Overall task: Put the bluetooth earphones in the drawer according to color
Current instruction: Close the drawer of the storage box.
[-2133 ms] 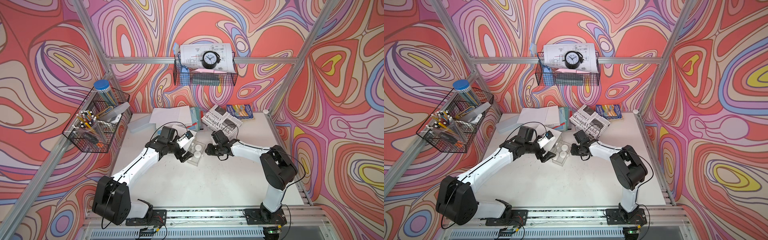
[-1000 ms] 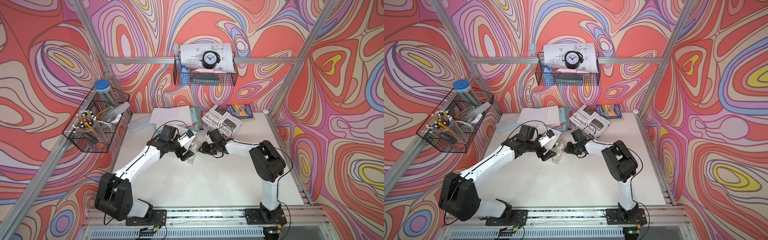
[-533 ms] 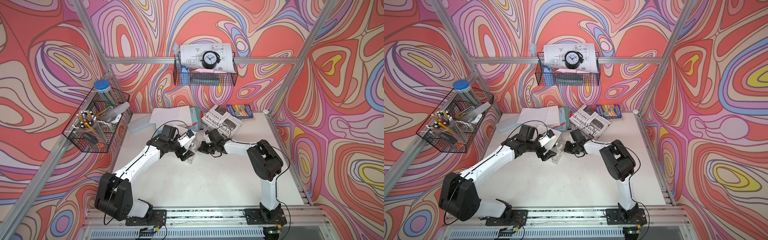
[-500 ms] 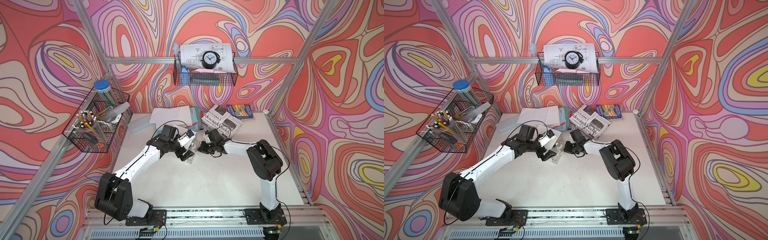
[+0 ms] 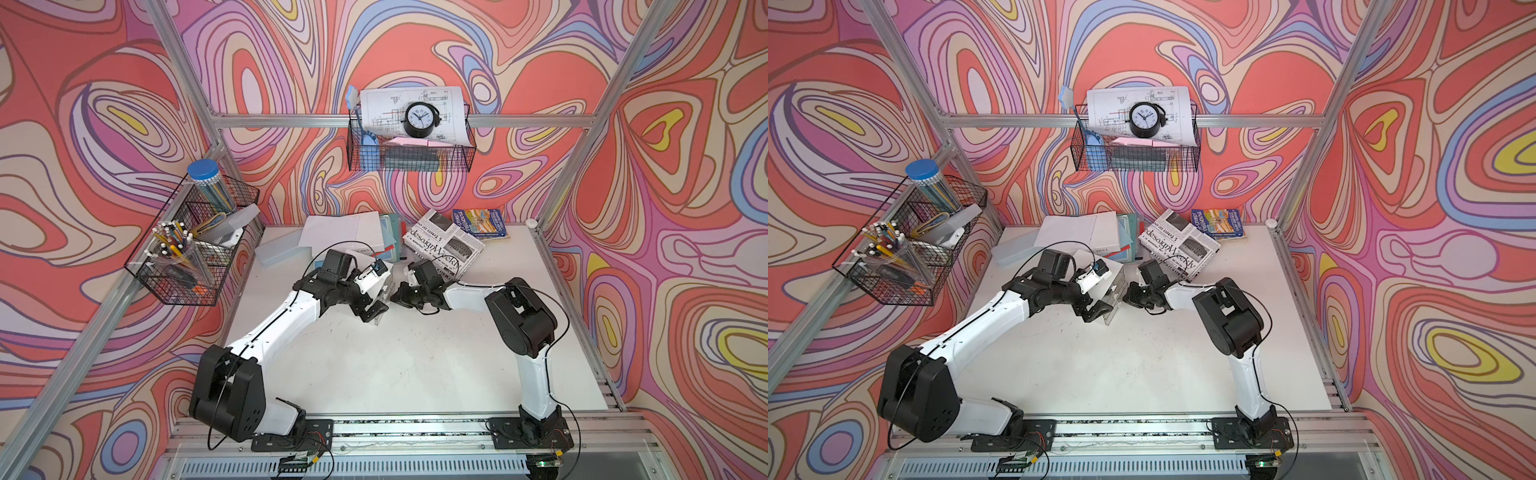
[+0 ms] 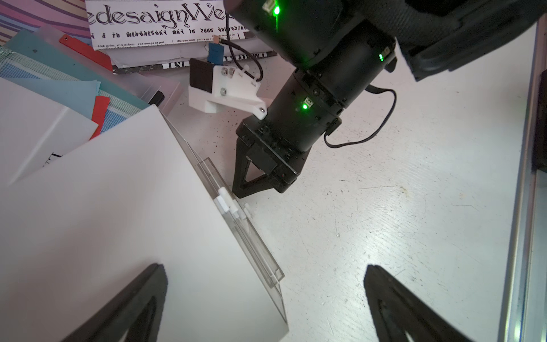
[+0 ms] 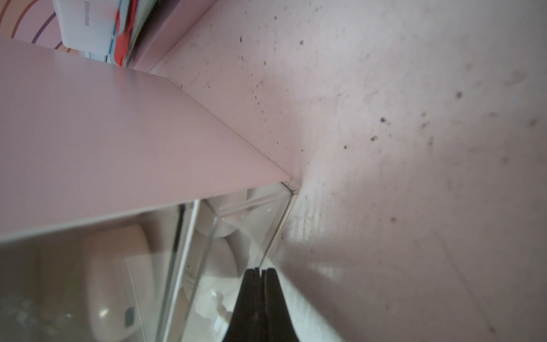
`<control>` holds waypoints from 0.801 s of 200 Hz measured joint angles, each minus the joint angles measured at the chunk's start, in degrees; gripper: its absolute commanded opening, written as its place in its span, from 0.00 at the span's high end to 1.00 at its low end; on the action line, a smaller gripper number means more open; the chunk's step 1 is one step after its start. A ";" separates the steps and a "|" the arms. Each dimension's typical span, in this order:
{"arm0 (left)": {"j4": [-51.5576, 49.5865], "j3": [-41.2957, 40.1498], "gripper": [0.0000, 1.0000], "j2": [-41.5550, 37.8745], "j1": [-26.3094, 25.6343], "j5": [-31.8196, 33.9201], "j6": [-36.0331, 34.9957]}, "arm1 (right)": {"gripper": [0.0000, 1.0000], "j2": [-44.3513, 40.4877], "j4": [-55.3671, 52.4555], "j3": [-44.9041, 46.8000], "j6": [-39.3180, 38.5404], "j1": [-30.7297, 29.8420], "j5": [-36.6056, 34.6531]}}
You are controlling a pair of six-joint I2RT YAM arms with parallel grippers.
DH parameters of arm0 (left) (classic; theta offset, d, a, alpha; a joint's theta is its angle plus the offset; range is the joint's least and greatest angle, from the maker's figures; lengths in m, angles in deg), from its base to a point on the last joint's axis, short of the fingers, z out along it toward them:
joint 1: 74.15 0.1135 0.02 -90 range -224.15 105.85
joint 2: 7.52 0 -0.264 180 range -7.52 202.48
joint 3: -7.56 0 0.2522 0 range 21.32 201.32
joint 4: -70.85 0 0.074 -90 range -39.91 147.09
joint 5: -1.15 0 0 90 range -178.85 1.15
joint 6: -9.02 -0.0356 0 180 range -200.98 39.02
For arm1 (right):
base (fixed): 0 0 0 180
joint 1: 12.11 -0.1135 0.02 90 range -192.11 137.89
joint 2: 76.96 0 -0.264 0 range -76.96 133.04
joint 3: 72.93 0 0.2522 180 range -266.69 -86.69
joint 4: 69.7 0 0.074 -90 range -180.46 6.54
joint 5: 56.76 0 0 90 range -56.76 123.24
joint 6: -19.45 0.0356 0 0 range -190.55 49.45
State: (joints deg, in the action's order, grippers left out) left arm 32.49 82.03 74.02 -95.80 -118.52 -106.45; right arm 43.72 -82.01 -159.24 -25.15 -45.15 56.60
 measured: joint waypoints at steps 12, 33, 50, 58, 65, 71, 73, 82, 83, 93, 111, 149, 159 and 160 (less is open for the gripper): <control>-0.09 0.00 0.01 -0.07 0.00 -0.24 0.00 | 1.00 0.09 0.17 0.00 0.35 0.00 0.13; -0.35 0.00 0.02 -0.20 0.00 -0.61 0.02 | 1.00 0.09 0.70 0.00 0.57 0.00 0.15; -0.52 0.00 0.01 -0.22 0.00 -0.72 0.02 | 1.00 0.09 0.98 0.00 0.57 0.00 0.48; -0.55 0.02 0.02 -0.22 0.00 -0.76 0.02 | 1.00 0.09 1.27 0.00 0.55 0.00 0.76; -0.55 0.00 0.02 -0.22 0.00 -0.79 0.02 | 1.00 0.09 1.60 0.00 0.55 0.00 1.11; -0.55 0.02 0.02 -0.22 0.00 -0.79 0.02 | 1.00 0.09 1.79 0.00 0.55 0.00 1.33; -0.55 0.02 0.02 -0.22 0.00 -0.79 0.02 | 1.00 0.09 1.88 0.00 0.52 0.00 1.42; -0.55 0.02 0.02 -0.26 0.00 -0.79 0.02 | 1.00 0.09 2.12 0.00 0.52 -0.02 1.64; -0.55 0.00 0.01 -0.26 0.00 -0.79 0.02 | 1.00 0.09 2.14 0.00 0.52 -0.02 1.64; -0.59 0.00 0.02 -0.35 0.00 -0.79 0.04 | 1.00 0.09 2.21 0.00 0.52 -0.02 1.77; -0.76 0.00 0.02 -0.68 0.00 -0.85 0.20 | 1.00 0.09 2.49 0.17 0.52 0.00 1.88; 0.90 -1.01 0.01 -4.13 0.00 -2.40 1.53 | 1.00 -1.36 4.15 2.78 -1.44 -0.04 2.21; 1.60 -1.33 0.01 -5.46 0.00 -2.71 1.95 | 1.00 -2.69 3.89 3.80 -3.23 -0.07 2.03; 1.64 -1.36 0.02 -5.53 0.00 -2.73 1.99 | 1.00 -2.78 3.89 3.87 -3.32 -0.07 2.01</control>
State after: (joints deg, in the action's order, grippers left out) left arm 34.13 80.67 68.49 -95.80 -121.25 -104.46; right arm 40.95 -78.12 -155.37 -28.47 -45.21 58.61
